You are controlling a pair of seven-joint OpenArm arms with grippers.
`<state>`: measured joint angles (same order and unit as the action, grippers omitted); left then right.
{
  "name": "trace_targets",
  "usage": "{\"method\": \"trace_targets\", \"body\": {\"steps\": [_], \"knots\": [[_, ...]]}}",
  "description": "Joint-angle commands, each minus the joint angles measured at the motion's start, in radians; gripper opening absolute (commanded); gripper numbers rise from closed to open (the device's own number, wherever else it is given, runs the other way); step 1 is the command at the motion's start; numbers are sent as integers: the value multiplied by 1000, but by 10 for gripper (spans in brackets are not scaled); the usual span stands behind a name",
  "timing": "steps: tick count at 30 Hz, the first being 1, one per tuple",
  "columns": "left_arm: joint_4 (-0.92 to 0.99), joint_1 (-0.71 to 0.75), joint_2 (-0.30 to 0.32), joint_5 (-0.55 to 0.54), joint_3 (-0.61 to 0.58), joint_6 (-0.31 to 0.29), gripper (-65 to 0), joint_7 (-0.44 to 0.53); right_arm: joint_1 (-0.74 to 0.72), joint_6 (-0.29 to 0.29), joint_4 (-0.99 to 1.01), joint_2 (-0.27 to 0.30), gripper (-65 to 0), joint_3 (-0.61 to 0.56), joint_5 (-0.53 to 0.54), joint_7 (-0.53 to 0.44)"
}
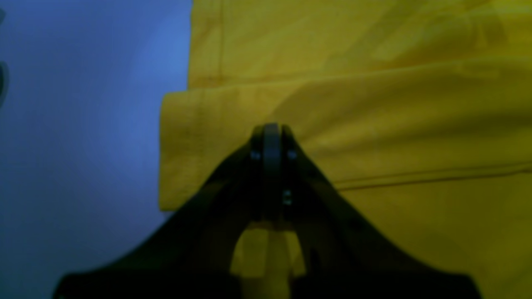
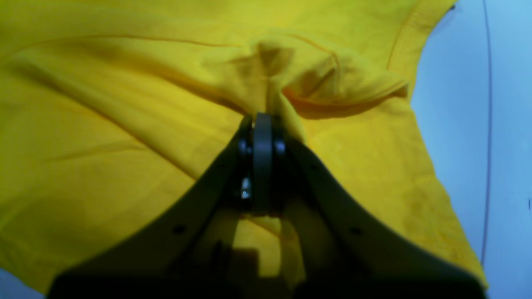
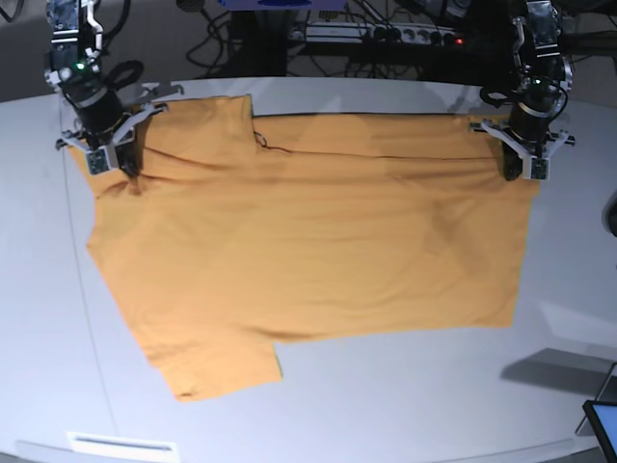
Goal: Fold the T-shirt properly
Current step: 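Drag the shoulder edge further toward the robot with both grippers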
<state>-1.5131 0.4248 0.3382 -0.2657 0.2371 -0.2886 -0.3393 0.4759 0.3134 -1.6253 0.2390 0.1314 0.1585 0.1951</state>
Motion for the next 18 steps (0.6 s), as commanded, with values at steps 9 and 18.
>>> {"method": "trace_targets", "body": {"steps": [9, 18], "knots": [[33, 56, -3, 72, -9, -19, -650, -240, 36, -20, 7, 9, -650, 6, -37, 100], [32, 59, -24, 187, -9, -19, -650, -237, 59, -20, -10, 9, -650, 60, -37, 102]]}}
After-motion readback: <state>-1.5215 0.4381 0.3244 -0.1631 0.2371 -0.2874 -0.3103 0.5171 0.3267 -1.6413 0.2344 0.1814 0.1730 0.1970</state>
